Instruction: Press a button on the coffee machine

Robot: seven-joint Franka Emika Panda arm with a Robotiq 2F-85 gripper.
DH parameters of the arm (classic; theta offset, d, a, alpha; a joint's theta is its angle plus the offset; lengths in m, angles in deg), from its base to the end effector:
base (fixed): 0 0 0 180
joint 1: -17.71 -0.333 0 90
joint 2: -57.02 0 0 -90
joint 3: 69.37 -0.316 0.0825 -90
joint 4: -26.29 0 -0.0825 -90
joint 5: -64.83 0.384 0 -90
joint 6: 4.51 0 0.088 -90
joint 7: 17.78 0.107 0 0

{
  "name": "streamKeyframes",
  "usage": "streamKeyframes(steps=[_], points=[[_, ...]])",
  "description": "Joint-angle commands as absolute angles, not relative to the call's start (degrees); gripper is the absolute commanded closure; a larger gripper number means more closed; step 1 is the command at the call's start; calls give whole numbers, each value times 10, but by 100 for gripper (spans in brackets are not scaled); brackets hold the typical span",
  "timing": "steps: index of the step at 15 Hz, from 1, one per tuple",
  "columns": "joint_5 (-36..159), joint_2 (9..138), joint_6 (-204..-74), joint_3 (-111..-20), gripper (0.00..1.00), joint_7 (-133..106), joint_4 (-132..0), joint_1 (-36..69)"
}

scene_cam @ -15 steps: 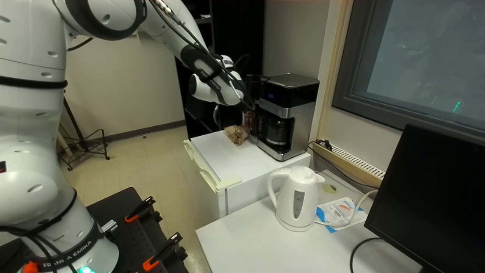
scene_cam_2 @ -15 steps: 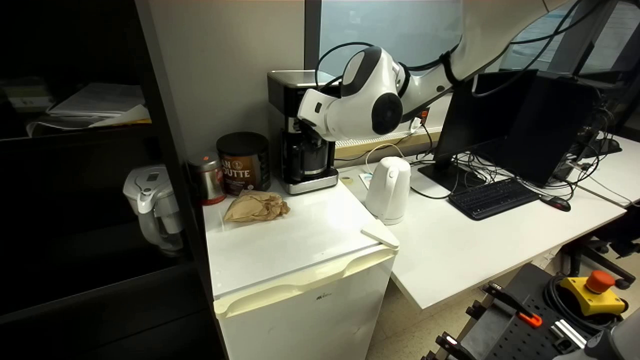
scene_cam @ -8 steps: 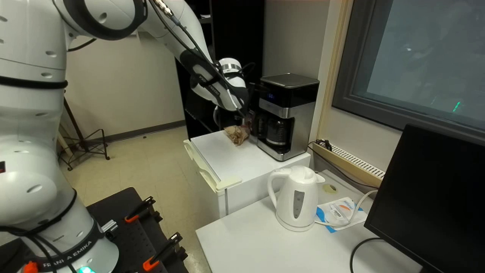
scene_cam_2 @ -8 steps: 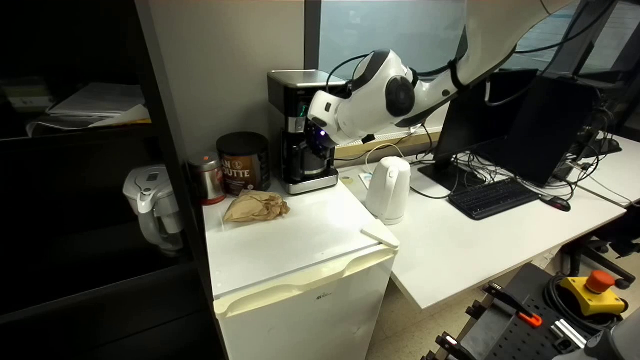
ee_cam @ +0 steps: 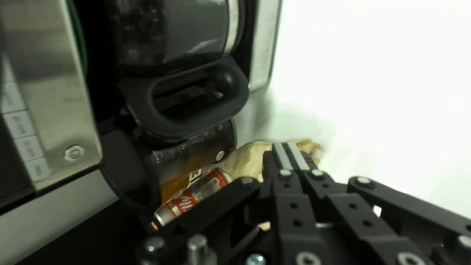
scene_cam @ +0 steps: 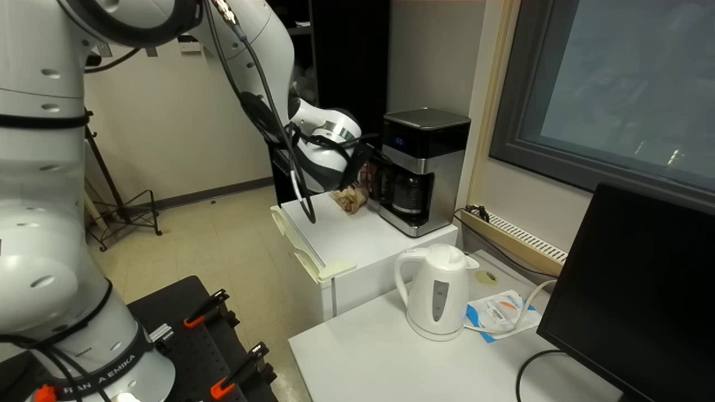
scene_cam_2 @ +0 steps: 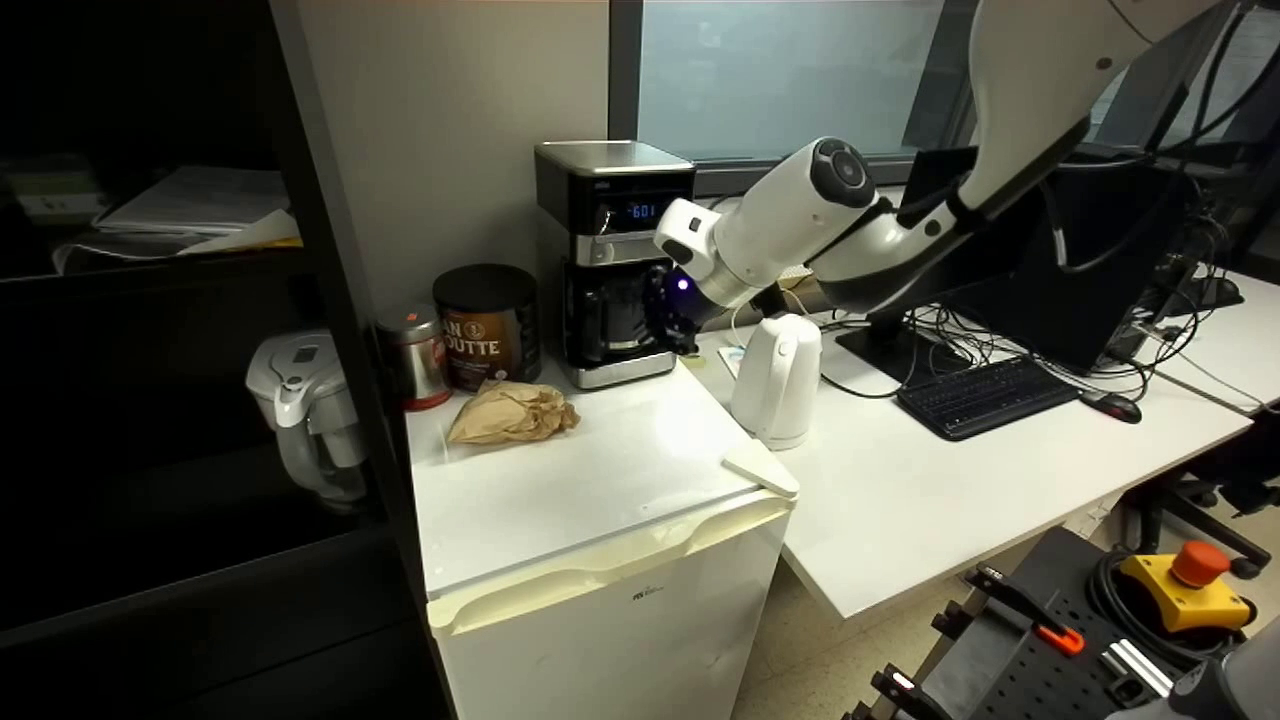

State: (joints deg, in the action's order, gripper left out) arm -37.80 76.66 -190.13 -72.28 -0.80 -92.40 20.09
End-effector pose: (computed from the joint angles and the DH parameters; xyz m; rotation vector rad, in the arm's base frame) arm 0.5493 0.1000 0.2854 1.8930 1.8195 0.8124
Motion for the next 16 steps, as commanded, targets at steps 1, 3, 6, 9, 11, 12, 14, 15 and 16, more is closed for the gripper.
streamKeyframes(steps=[1, 3, 6, 9, 11, 12, 14, 15, 16], points=[[-264, 715, -1872, -722, 100, -71, -1030, 195], [-176, 696, -1854, -724, 100, -114, -1079, 188], [-34, 669, -1791, -791, 100, -153, -1141, 221], [109, 655, -1734, -891, 100, -173, -1168, 281], [206, 654, -1696, -965, 100, -192, -1166, 328], [254, 654, -1675, -1003, 100, -202, -1161, 353], [350, 653, -1639, -1074, 100, -235, -1142, 402], [400, 652, -1618, -1110, 100, -257, -1130, 427], [448, 648, -1594, -1140, 100, -275, -1117, 449]])
